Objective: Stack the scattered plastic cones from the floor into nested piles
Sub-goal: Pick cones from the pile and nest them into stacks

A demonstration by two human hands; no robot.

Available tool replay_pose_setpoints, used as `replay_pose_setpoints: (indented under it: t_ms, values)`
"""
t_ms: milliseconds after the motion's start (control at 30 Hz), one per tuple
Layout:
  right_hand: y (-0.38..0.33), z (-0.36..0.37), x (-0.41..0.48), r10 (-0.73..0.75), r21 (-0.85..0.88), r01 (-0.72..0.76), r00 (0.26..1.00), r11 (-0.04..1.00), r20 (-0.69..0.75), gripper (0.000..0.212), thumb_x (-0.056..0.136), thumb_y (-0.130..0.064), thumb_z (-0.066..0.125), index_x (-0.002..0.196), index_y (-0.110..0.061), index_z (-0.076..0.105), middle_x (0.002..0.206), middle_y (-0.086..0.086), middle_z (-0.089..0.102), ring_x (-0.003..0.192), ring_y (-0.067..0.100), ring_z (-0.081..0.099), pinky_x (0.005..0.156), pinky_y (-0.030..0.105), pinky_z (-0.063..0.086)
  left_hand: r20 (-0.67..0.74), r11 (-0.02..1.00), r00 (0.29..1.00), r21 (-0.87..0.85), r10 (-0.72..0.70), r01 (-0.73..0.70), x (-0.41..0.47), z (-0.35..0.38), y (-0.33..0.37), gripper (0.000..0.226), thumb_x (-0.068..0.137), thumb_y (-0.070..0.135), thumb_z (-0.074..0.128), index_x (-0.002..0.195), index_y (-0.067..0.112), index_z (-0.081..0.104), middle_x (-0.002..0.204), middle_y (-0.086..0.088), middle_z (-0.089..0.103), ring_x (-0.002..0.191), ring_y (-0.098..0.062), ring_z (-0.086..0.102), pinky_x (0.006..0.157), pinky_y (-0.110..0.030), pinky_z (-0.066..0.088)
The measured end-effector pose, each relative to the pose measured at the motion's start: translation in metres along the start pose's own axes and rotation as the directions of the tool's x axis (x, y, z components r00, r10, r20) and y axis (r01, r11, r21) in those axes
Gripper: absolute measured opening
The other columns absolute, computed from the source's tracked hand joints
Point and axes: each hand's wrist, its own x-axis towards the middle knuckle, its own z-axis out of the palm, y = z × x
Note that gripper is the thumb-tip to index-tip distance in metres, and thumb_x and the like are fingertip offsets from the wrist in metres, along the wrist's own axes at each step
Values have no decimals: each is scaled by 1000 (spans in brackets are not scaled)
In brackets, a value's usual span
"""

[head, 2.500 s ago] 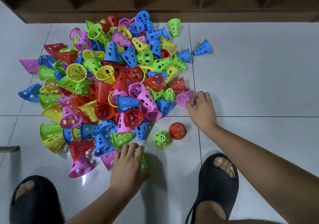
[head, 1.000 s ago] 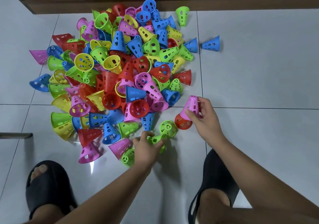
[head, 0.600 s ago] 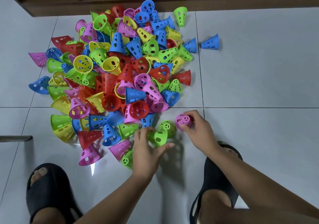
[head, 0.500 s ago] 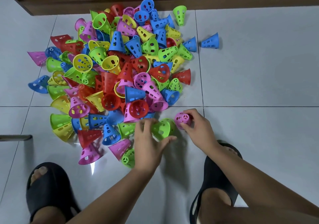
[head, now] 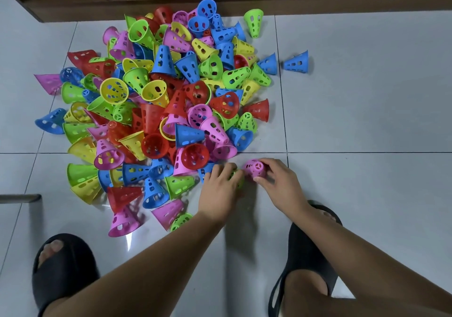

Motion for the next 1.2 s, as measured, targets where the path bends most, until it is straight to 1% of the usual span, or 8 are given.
replay_pose_setpoints:
  t_ms: [67,200,433,667,833,933,1067,1200]
  values:
    - [0,-1,2,-10,-21,10,1000,1000,24,50,89,-10,82,133,-25,65,126,-6,66,110,9,70,100,20,55,34,1000,999,4,2,-2,-2,1,-2,62,87,43,79,143,33,54,143,2,49,118,-30,52,92,-41,42]
    - [-3,-10,9,-43,-106,47,998,993,36,57,85,6,64,135,-22,63,128,-6,63,111,14,67,98,40,58,45,997,999,-82,0,4,-14,-20,-11,84,83,47,84,154,30,42,157,-3,42,135,-28,44,106,-44,45]
    - [-42,-20,58,-212,-268,194,976,944,-41,44,98,-6,56,139,-21,60,133,-1,59,123,21,59,100,44,55,64,973,974,-63,-216,220,-72,-34,-55,60,82,51,83,129,21,59,125,1,56,111,-27,57,88,-41,54]
    - [-66,-17,98,-386,-511,407,910,757,153,35,101,-23,62,135,-16,65,128,3,60,118,28,54,92,47,56,160,946,933,102,-322,308,-132,-21,-58,71,73,64,79,129,23,62,127,-2,57,109,-30,58,80,-44,55]
    - [-60,-7,93,-277,-604,353,936,715,219,46,99,-50,65,127,-14,67,121,10,65,126,36,53,97,48,54,213,899,877,16,-431,438,-134,-10,-58,63,80,45,85,132,20,58,134,-6,53,115,-32,57,85,-44,58]
    - [-58,-2,90,-152,-648,237,971,724,185,58,92,-59,70,125,-12,59,121,11,64,115,35,57,89,46,53,270,879,851,-36,-450,476,-130,-1,-56,69,78,31,90,134,24,52,138,-4,50,120,-31,58,86,-42,59]
    - [-60,-2,89,-8,-630,104,988,770,154,64,86,-51,79,130,-12,52,124,12,63,114,36,57,83,44,52,286,871,841,-39,-460,490,-122,6,-57,78,74,19,91,138,26,48,140,-4,47,125,-29,54,88,-41,59]
    - [-60,-9,93,122,-617,-6,982,787,146,74,84,-40,77,146,-16,45,125,15,59,116,37,56,83,42,51,289,892,870,-92,-401,442,-108,-1,-55,53,79,11,83,119,26,53,119,2,44,107,-25,57,74,-36,56]
